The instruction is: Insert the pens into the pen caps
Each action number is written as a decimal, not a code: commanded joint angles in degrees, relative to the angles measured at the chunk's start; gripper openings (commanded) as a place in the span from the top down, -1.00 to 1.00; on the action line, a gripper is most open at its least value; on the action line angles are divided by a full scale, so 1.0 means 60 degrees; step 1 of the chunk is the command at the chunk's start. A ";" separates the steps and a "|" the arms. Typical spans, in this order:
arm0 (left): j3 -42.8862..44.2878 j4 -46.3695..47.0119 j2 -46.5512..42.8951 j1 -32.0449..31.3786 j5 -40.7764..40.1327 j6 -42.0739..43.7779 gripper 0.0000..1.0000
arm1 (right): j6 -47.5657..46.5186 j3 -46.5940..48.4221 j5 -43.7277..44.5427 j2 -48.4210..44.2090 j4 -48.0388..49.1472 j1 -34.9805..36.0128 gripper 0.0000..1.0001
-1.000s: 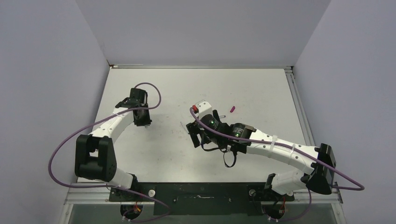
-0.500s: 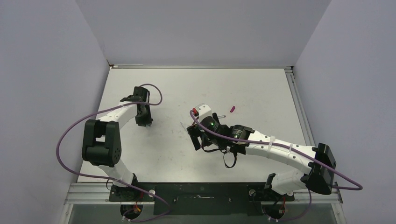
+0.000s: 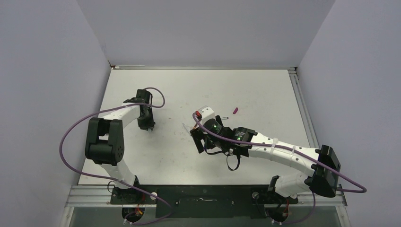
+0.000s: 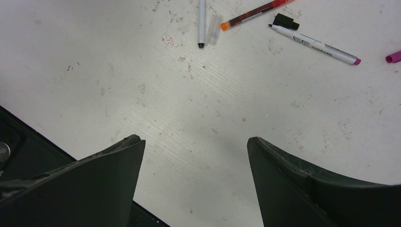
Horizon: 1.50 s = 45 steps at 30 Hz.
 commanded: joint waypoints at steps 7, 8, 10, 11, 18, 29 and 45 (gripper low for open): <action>-0.0033 0.0162 0.0260 0.0080 0.0297 0.0042 0.39 | -0.0054 -0.0001 0.0091 -0.0300 0.0100 -0.0067 -0.64; -0.0035 0.0161 0.0239 0.0076 0.0311 0.0041 0.37 | -0.0050 0.0013 0.0085 -0.0280 0.0097 -0.0071 -0.64; -0.0057 0.0149 0.0177 0.0089 0.0309 0.0048 0.33 | -0.0059 0.0044 0.0095 -0.0265 0.0082 -0.0073 -0.64; -0.0068 0.0135 0.0127 0.0098 0.0316 0.0045 0.31 | -0.0062 0.0084 0.0087 -0.0266 0.0061 -0.0071 -0.64; 0.0000 -0.0070 -0.0583 0.0176 0.0362 0.0078 0.17 | -0.0092 0.0272 0.0168 -0.0239 -0.0091 -0.0081 -0.64; -0.0025 -0.0299 -0.2517 0.0252 0.1326 0.0117 0.01 | -0.0458 0.1051 0.0425 0.0198 -0.0435 -0.0169 -0.66; -0.1679 0.0986 -0.6339 0.0144 0.3612 -0.0077 -0.14 | -0.1709 0.3346 -0.0361 0.2402 -0.1025 -0.0664 -0.48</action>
